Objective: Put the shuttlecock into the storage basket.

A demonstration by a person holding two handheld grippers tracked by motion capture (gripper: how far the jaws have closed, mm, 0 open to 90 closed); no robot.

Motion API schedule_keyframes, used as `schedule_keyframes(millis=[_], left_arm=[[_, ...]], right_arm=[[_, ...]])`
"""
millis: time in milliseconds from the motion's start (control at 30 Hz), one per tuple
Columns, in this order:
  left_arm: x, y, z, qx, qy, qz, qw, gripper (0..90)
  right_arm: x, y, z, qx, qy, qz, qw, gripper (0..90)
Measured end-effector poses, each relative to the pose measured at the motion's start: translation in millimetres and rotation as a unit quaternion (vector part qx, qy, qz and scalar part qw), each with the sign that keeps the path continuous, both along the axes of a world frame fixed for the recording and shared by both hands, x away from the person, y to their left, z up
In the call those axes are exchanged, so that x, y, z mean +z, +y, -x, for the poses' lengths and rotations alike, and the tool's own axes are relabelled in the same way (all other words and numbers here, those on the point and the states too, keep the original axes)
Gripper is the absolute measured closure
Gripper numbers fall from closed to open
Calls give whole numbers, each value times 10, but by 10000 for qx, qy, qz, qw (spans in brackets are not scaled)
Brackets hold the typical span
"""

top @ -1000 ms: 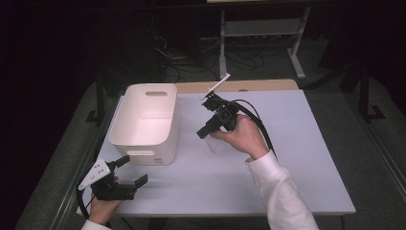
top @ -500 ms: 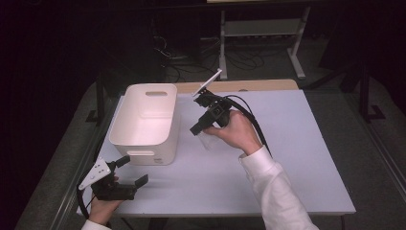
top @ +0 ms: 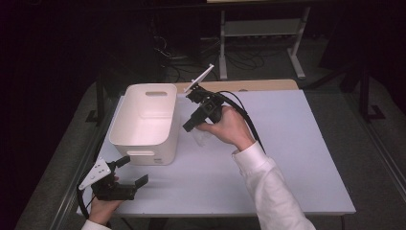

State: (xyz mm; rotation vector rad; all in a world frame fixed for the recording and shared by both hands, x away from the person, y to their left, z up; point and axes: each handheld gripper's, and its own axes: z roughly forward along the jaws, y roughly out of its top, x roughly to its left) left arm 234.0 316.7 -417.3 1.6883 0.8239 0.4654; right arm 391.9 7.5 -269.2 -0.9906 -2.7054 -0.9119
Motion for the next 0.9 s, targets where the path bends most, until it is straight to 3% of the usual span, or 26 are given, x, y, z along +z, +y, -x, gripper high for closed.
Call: schedule_keyframes(millis=[100,300,900], left_arm=[[-2,-7,-5,2,-30,80,10000,0],[-3,3,-7,-11,-17,4,10000,0],[-1,6,-11,-24,-7,-11,10000,0]], right_arm=[[15,37,-12,58,-57,-11,10000,639],[45,93,-47,69,-31,-129,9999,639],[185,296,-72,199,-242,-64,9995,639]])
